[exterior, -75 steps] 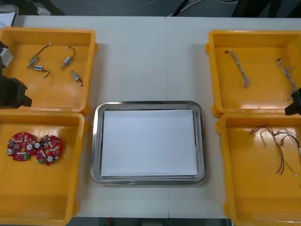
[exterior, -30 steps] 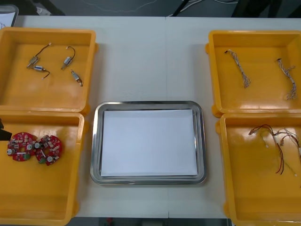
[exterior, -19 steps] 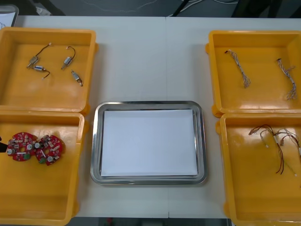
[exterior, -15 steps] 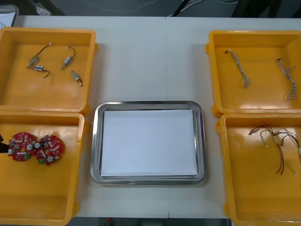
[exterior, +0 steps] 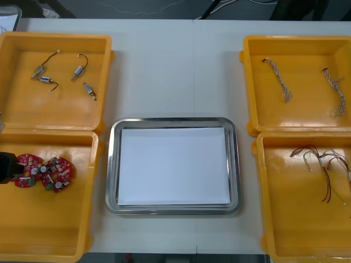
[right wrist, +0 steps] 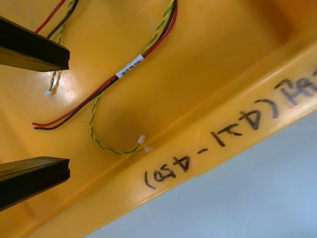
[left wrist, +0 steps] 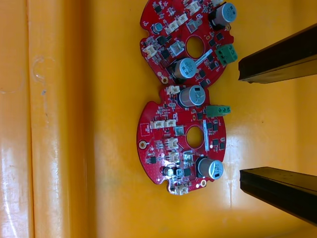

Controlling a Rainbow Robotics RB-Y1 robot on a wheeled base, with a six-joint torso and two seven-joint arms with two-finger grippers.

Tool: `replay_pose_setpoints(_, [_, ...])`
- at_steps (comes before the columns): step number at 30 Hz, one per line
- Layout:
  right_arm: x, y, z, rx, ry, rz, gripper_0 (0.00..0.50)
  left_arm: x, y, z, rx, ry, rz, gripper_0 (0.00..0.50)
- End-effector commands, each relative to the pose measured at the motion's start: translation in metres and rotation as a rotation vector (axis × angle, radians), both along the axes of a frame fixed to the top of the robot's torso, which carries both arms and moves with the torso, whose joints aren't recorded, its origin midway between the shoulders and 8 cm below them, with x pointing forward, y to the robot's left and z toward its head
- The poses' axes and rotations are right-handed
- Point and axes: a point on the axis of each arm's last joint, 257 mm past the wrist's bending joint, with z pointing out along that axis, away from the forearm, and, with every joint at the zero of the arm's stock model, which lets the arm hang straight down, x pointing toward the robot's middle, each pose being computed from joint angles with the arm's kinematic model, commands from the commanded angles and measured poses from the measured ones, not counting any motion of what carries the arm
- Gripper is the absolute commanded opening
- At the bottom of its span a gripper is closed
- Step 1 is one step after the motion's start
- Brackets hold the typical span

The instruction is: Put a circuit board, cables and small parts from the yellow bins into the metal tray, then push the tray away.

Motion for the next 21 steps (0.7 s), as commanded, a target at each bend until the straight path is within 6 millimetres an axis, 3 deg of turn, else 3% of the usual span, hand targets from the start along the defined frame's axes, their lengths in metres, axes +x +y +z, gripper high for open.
replay_pose_setpoints(1, [-0.002, -0.004, 0.0, 0.016, -0.042, -0.078, 0.5, -0.005, -0.009, -0.012, 0.012, -0.009, -0.045, 0.5])
replay_pose_setpoints(21, [0.012, 0.005, -0.024, 0.061, -0.089, -0.071, 0.5, -0.01, -0.005, -0.039, 0.081, -0.034, -0.097, 0.5])
